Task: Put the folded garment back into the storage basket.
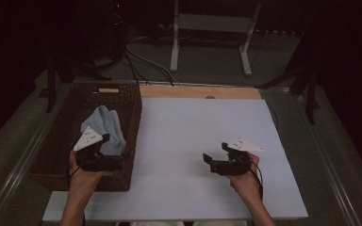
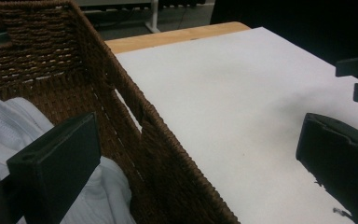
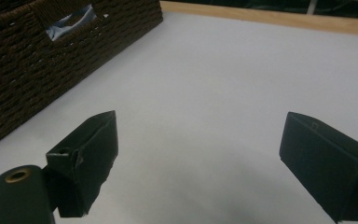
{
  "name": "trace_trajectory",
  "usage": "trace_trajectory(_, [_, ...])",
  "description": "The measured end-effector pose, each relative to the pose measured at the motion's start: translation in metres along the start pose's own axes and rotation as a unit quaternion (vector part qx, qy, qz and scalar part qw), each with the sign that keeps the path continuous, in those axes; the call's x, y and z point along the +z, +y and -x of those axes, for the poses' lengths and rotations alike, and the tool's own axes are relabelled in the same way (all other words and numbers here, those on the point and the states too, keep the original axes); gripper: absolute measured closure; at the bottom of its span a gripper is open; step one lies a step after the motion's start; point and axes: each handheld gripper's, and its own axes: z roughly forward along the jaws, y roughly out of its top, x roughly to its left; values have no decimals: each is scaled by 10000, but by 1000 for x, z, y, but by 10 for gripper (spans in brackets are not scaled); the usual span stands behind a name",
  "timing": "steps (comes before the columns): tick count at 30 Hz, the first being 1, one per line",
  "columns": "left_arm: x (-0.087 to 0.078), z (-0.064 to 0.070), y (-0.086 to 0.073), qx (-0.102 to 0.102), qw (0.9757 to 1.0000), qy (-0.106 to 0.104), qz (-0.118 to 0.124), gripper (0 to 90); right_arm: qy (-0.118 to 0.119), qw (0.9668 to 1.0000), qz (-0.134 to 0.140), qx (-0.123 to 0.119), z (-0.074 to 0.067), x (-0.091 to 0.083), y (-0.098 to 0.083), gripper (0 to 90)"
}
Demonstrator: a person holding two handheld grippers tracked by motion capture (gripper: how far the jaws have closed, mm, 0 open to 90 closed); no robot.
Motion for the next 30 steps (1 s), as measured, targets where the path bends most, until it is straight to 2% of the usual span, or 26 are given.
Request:
trace_trajectory(5, [1, 3, -1, 110, 9999, 35, -7, 14, -26, 9998, 183, 11, 6, -15, -6, 117])
trace_trajectory(17, [-1, 3, -3, 58, 9999, 67, 126, 14, -235, 9977, 581, 271, 26, -41, -16, 115])
trace_trajectory(21, [-2, 4, -3, 43, 9997, 175, 160, 13, -309, 9966, 675, 349, 30, -47, -18, 99])
trace_trajectory(30, [-2, 3, -4, 18, 9997, 163, 177, 13, -375, 9961, 712, 354, 33, -51, -23, 41])
